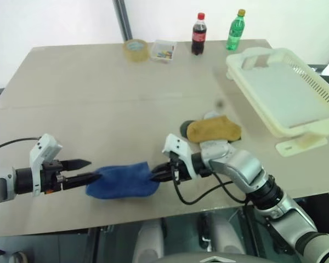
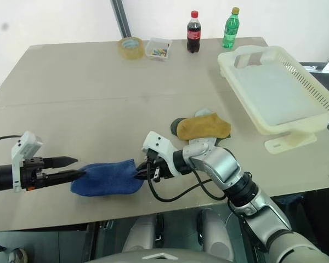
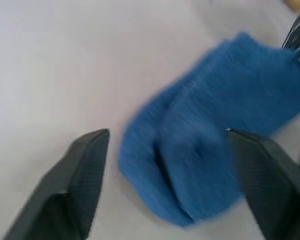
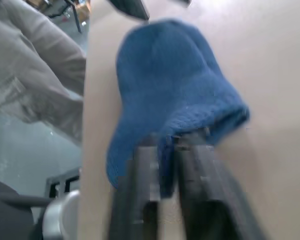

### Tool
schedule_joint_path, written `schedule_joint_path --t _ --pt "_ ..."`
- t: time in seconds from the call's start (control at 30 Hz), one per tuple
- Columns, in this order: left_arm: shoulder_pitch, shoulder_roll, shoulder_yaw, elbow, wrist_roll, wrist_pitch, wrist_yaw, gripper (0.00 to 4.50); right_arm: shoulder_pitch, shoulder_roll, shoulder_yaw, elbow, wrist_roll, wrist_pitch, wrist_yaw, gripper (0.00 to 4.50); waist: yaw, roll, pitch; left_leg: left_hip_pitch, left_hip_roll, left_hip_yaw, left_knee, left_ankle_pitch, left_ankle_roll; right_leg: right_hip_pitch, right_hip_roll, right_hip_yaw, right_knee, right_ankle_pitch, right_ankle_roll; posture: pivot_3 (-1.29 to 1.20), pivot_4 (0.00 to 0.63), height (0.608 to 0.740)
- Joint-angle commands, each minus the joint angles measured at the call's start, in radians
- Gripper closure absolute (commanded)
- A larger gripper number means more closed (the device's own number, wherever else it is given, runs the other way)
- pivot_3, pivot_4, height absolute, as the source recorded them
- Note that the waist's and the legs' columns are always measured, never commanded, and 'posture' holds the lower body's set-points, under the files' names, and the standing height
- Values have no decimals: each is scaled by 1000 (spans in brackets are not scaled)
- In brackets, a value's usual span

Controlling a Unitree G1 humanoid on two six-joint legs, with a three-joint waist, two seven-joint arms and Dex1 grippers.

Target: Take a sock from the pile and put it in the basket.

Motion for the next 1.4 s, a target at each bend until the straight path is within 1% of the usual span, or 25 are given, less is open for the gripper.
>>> schedule_joint_path --t 0.03,0.13,0.17,0.23,0.3,0.33,0.47,0.57,0.6,0.63,0.67,0.73,0.83,0.93,1.03,1.1,1.2,1.27,1.37,1.4 --pt "-16 7 33 32 4 -29 -21 738 -2 -21 -30 -22 6 -64 36 2562 0 0 0 0 0 0 0 0 0 0 0 0 0 0 0 0 150 740" --pt "30 5 34 26 21 -63 -55 738 -22 -36 -75 -21 31 -78 63 2562 -4 0 0 0 0 0 0 0 0 0 1 0 0 0 0 0 150 740" --pt "50 2 25 21 43 -93 -58 738 -30 -36 -86 -19 37 -79 67 2816 -4 1 0 0 0 0 0 0 0 0 0 0 0 0 0 0 150 740" --pt "82 -24 2 -17 70 -132 -42 738 -46 -36 -85 6 18 -104 70 3492 -4 1 0 0 0 1 0 0 0 0 0 0 0 0 0 0 150 740" --pt "95 -50 -5 -44 71 -134 -20 738 -53 -31 -76 27 -4 -126 68 4384 -3 1 1 0 0 1 0 0 0 0 0 0 0 0 0 0 150 740" --pt "103 -65 -7 -54 77 -141 -8 738 -57 -32 -69 32 -14 -138 71 4458 -2 1 0 0 0 0 0 0 0 0 0 0 0 0 0 0 150 740" --pt "130 -100 -18 -61 116 -173 29 738 -62 -33 -62 37 -29 -184 96 4458 2 1 0 0 0 0 0 0 0 0 0 0 0 0 0 0 150 740" --pt "125 -142 -59 -62 174 -219 106 738 -54 -40 -76 39 -25 -250 141 4458 7 3 1 1 0 1 0 0 0 0 0 0 0 0 0 0 150 740" --pt "120 -161 -68 -65 181 -221 131 738 -50 -41 -81 39 -23 -267 152 3951 10 4 1 1 0 1 0 0 0 1 0 0 0 0 0 0 150 740" --pt "119 -180 -79 -74 187 -220 155 738 -44 -45 -83 36 -23 -286 163 3864 17 5 0 2 0 1 0 0 0 1 0 0 0 0 0 0 150 740" --pt "122 -196 -89 -85 193 -221 173 738 -39 -48 -83 35 -30 -307 165 3265 22 7 -1 2 0 0 0 0 0 1 0 0 1 0 0 0 150 740" --pt "129 -227 -107 -104 206 -229 203 738 -28 -42 -87 45 -57 -350 138 2400 28 10 -2 3 0 0 0 0 0 2 0 0 2 0 1 0 150 740" --pt "121 -280 -126 -136 202 -231 251 738 -19 -37 -82 70 -76 -401 140 2400 36 17 -6 4 0 0 1 0 0 3 0 0 2 0 1 0 150 740" --pt "116 -289 -116 -137 198 -228 264 738 -26 -12 -59 122 -107 -420 129 2400 47 18 -8 6 0 0 1 -2 -3 5 0 0 2 0 1 0 150 740" --pt "108 -273 -106 -95 225 -252 271 738 -42 52 -28 248 -140 -416 114 2400 46 19 -8 7 0 -1 1 -2 -3 5 0 0 3 -1 1 0 150 740" --pt "111 -270 -111 -86 236 -269 267 738 -63 98 6 365 -208 -457 78 2400 44 19 -9 7 0 -1 1 -2 -3 5 1 0 3 -1 0 0 150 740" --pt "124 -286 -127 -110 237 -273 282 738 -86 157 36 517 -282 -513 42 2400 43 19 -9 7 0 0 1 0 0 5 1 1 3 -1 0 0 150 740" --pt "147 -302 -133 -133 229 -267 290 738 -88 167 57 564 -315 -531 56 2400 40 22 -12 8 0 1 1 0 0 5 1 2 3 -1 1 0 150 740" --pt "175 -330 -141 -172 209 -253 307 1561 -86 164 59 588 -347 -530 55 3219 37 22 -17 10 0 1 0 -1 -1 6 1 2 3 -1 0 0 150 740" --pt "180 -340 -145 -186 202 -247 312 1941 -86 156 58 588 -354 -531 58 3624 35 22 -19 10 0 2 0 -2 -4 6 1 3 3 -1 0 0 150 740"
